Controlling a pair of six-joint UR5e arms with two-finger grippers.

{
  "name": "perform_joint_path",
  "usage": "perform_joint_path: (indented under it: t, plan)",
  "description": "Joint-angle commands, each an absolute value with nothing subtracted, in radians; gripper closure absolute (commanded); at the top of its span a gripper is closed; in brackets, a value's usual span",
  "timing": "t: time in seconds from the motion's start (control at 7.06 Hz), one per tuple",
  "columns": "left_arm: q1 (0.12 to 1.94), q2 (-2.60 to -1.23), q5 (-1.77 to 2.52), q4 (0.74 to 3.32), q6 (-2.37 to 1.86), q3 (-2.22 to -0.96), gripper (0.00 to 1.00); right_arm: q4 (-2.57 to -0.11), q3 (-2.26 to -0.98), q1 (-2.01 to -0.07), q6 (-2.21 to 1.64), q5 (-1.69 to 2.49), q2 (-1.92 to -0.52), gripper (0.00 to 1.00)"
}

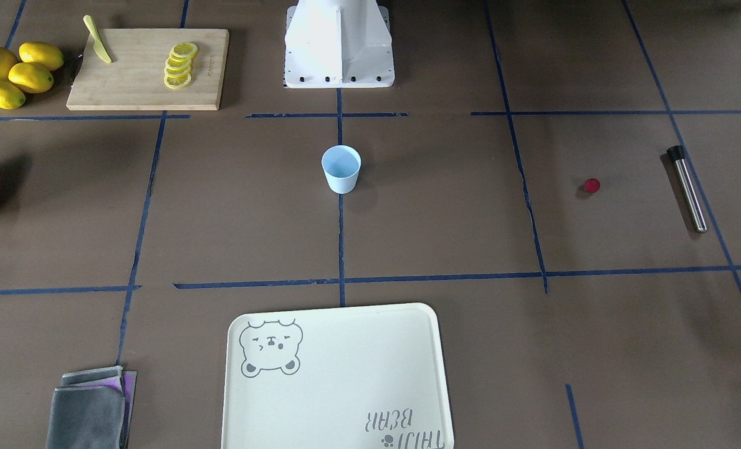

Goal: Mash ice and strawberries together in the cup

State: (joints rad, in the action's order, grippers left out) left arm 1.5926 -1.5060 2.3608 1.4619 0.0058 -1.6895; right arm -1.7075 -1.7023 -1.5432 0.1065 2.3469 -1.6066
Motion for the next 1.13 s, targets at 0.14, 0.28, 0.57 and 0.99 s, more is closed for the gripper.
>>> perform_joint_path:
  t: [0.14, 0.28, 0.57, 0.99]
  plan:
    - [1.591, -1.496, 2.365, 1.462, 0.006, -1.712, 0.00, -1.707, -1.704, -1.543, 0.107, 2.365, -1.606, 0.00]
    - [1.591, -1.497, 2.356, 1.459, 0.002, -1.721, 0.00, -1.703, -1.704, -1.543, 0.110, 2.368, -1.606, 0.00]
    - [1.591, -1.496, 2.367, 1.459, -0.002, -1.740, 0.00, -1.573, -1.692, -1.542, 0.107, 2.368, -1.655, 0.00]
    - [1.588, -1.474, 2.393, 1.470, -0.003, -1.749, 0.00, -1.537, -1.700, -1.542, 0.107, 2.378, -1.661, 0.00]
